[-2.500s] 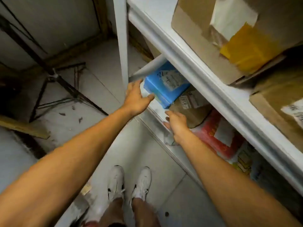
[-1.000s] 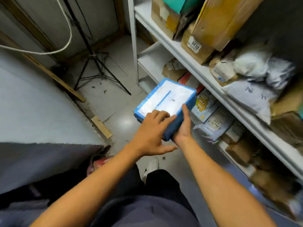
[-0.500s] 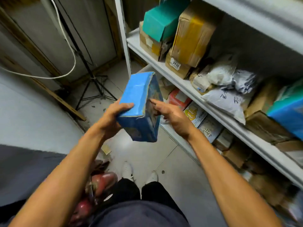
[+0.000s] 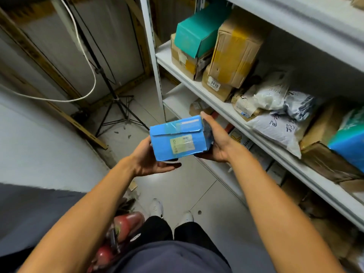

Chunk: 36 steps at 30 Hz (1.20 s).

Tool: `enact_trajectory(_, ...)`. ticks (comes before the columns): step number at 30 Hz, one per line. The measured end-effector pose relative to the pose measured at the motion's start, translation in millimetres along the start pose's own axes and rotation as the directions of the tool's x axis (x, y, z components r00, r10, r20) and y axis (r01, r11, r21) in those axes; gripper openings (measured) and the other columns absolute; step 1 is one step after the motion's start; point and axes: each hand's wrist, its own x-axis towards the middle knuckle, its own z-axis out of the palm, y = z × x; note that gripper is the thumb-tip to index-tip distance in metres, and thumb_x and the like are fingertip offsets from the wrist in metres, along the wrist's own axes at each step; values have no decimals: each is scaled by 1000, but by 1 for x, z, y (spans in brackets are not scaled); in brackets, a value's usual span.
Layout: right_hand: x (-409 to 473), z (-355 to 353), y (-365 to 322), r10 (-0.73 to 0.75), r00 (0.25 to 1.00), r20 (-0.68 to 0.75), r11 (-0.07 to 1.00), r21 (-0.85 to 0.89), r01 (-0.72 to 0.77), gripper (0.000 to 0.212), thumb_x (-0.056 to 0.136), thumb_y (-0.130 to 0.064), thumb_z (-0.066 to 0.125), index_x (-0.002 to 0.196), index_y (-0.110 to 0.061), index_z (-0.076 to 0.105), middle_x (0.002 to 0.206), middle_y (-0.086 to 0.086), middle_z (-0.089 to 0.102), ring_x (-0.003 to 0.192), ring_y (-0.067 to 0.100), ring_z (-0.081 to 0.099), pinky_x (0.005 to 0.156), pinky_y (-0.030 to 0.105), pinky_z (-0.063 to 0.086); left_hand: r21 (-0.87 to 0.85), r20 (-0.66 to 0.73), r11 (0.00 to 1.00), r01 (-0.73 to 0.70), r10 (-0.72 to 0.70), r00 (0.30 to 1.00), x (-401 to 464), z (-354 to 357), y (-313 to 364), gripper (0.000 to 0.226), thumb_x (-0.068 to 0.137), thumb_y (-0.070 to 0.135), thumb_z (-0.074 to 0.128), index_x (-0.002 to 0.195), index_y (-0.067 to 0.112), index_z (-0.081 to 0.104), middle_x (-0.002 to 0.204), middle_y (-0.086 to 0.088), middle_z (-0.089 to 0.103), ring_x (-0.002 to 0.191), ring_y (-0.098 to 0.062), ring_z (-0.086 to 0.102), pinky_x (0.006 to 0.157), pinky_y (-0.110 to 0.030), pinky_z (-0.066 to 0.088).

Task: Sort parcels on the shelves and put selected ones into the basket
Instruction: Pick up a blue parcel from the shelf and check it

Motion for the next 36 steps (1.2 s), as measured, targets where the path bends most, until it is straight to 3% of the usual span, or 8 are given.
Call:
enact_trajectory(4, 4, 10, -7, -119, 992, -53, 973, -206, 106, 100, 59, -68, 85, 139, -17, 51, 120, 9, 72, 96, 23, 74, 74, 36, 62, -85, 102, 985, 148, -139, 985, 10, -20, 2, 87, 83, 81, 40, 131, 11, 64, 132, -28, 58, 118, -55, 57, 85, -59, 56)
enact_trajectory(7, -6, 18, -4, -409, 910, 67, 807, -440, 395, 97, 73, -41, 88, 147, -35, 25, 130, -5, 59, 109, 12, 67, 81, 27, 61, -193, 83, 981, -5, 21, 996, 11, -24, -6, 49, 84, 38, 50, 125, 13, 60, 135, -23, 55, 114, -45, 59, 101, -66, 42)
enact_trajectory(11, -16, 29, 7, -485, 775, 406, 593, -499, 632, 142, 67, -16, 94, 156, -45, -13, 127, 3, 60, 113, 14, 67, 96, 38, 57, -486, 66, 857, -171, 231, 971, 16, -28, -28, 54, 78, 41, 72, 123, 12, 67, 123, -20, 66, 99, -39, 65, 80, -50, 52)
enact_trajectory(13, -14, 38, 10, -519, 745, 419, 543, -513, 665, 144, 64, -21, 97, 156, -47, -11, 127, -1, 60, 115, 11, 65, 96, 37, 56, -507, 150, 829, -237, 356, 922, 18, -37, -30, 56, 95, 36, 59, 142, 6, 52, 142, -21, 53, 118, -34, 58, 97, -48, 45)
enact_trajectory(19, 0, 45, 14, -514, 799, 311, 660, -452, 601, 118, 64, -43, 91, 152, -55, 12, 130, -7, 55, 113, 5, 61, 92, 30, 55, -392, 213, 846, -361, 466, 859, 21, -57, -14, 66, 102, 48, 25, 147, 4, 45, 149, -23, 46, 129, -32, 50, 107, -44, 39)
enact_trajectory(26, 41, 34, 11, -406, 901, 156, 871, -232, 433, 74, 76, -49, 74, 141, -39, 41, 130, -8, 66, 110, 4, 68, 81, 22, 58, -13, -134, 907, -421, 416, 899, 22, -67, 24, 87, 46, 34, 70, 131, 16, 61, 118, -10, 70, 93, -26, 67, 78, -41, 50)
enact_trajectory(32, 108, 32, 24, -245, 969, -31, 947, -220, 232, 42, 97, -33, 66, 134, -34, 46, 122, -11, 68, 94, 0, 70, 65, 20, 59, 209, -212, 843, -496, 534, 819, 57, -83, 54, 75, 64, 33, 76, 137, 33, 59, 126, 0, 70, 113, -26, 65, 93, -46, 54)
enact_trajectory(36, 179, 34, 25, -90, 992, -92, 986, -152, 75, 49, 96, -42, 64, 141, -35, 45, 133, -6, 64, 110, 17, 68, 69, 49, 64, 285, -251, 876, -388, 459, 852, 111, -109, 88, 48, 82, 37, 72, 129, 44, 61, 112, 11, 73, 107, -18, 64, 85, -41, 58)
